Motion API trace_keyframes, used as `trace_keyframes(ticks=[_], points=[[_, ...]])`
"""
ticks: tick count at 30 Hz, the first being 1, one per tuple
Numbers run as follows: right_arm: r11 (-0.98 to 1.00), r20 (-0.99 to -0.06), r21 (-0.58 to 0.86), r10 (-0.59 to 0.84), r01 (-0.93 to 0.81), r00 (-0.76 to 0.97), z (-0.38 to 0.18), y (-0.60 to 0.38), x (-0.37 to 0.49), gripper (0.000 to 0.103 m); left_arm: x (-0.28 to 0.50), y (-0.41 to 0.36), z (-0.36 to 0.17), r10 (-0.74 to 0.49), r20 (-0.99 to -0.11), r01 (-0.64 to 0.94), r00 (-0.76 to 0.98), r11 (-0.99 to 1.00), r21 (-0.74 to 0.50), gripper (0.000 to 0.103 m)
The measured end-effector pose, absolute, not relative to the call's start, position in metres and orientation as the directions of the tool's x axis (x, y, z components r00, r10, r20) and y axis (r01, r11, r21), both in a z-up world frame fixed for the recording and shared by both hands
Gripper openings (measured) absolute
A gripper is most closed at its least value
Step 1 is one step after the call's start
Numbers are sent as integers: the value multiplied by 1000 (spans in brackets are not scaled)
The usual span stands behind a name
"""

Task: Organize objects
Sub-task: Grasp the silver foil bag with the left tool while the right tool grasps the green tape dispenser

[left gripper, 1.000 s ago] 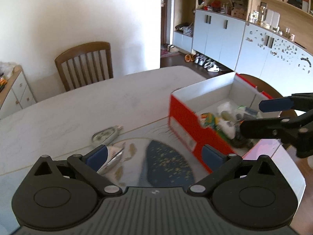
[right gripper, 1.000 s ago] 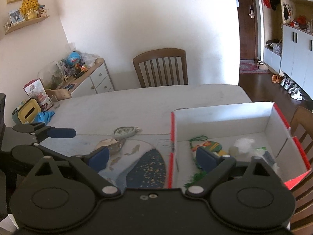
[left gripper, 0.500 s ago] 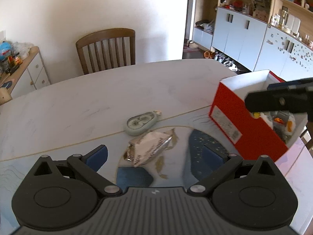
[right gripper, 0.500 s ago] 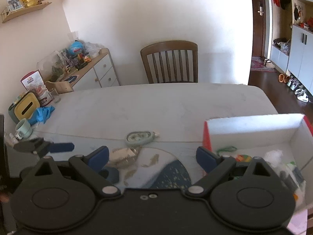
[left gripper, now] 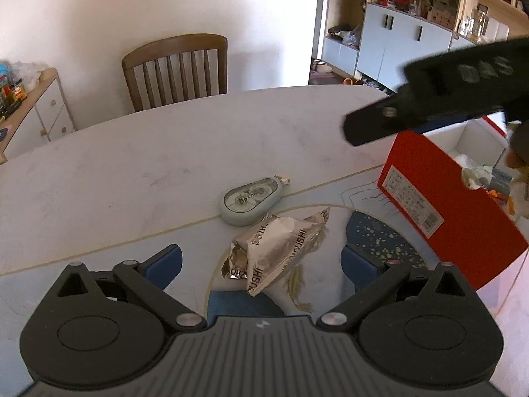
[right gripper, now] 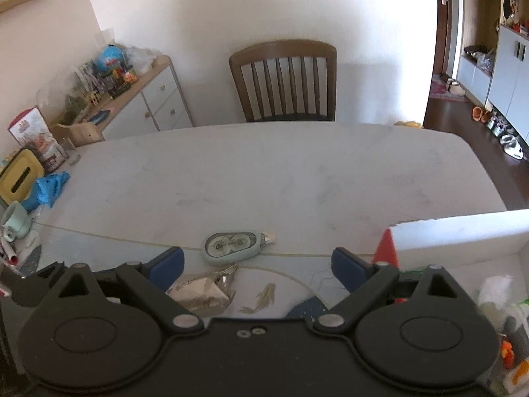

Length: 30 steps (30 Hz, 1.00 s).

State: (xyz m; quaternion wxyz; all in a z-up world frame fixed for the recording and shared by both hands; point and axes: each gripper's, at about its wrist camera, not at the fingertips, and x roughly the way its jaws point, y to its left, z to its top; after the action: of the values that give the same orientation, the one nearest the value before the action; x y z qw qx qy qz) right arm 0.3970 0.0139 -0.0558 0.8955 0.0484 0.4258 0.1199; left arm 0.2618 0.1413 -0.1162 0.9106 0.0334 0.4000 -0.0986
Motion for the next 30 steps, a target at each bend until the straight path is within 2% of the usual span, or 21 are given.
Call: trace_keyframes(ticks=[14, 24, 30], points=[[959, -852, 169, 258, -227, 456, -115, 64, 464, 95, 288, 139, -154, -131, -722, 221, 679, 975, 32, 103], [962, -911, 230, 266, -149, 316, -143, 83, 499, 95, 293, 134, -173, -153, -720, 262, 677, 964, 42, 103], [967, -923, 210, 244, -141, 296, -152, 91, 507, 95, 301, 135, -179, -160, -723, 257, 672, 966, 26, 102]])
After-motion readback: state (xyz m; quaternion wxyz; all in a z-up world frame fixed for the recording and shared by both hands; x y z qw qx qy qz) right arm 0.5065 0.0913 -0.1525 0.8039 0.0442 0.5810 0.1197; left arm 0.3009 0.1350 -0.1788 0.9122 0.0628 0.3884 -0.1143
